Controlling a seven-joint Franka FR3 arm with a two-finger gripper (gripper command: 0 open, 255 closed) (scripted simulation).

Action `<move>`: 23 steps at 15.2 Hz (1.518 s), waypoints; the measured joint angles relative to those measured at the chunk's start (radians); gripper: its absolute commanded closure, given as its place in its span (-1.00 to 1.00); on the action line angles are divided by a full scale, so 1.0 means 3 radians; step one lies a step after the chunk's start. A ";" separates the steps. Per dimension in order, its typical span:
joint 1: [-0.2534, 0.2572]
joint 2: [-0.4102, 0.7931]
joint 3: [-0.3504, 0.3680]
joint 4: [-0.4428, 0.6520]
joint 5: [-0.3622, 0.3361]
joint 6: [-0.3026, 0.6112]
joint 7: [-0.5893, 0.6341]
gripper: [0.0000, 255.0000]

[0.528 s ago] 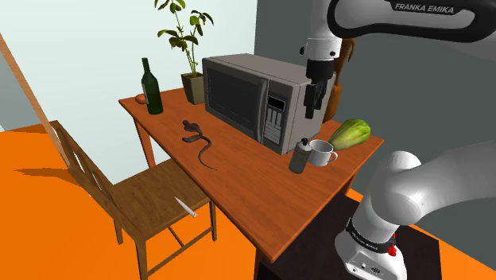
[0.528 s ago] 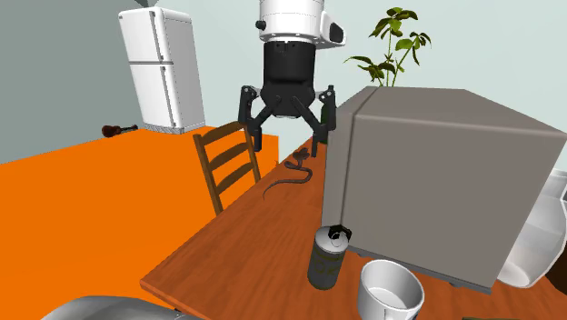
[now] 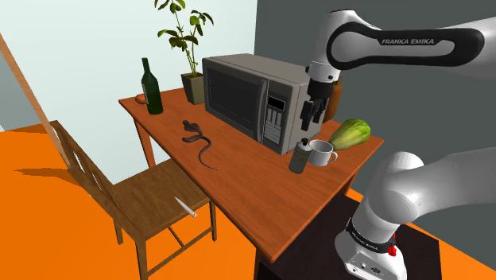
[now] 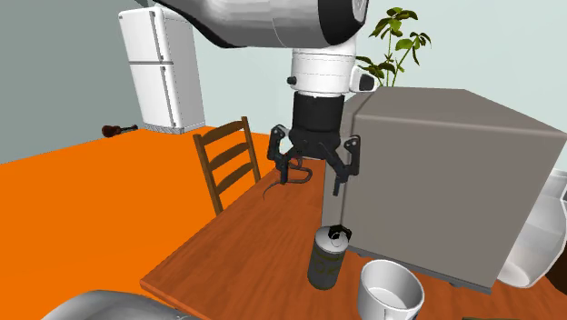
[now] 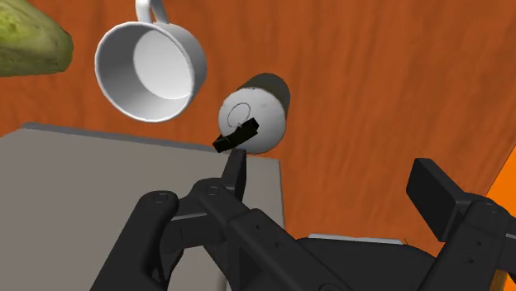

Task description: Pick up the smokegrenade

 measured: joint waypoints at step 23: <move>-0.0316 0.0123 -0.0419 -0.0997 -0.0121 0.1473 0.0033 1.00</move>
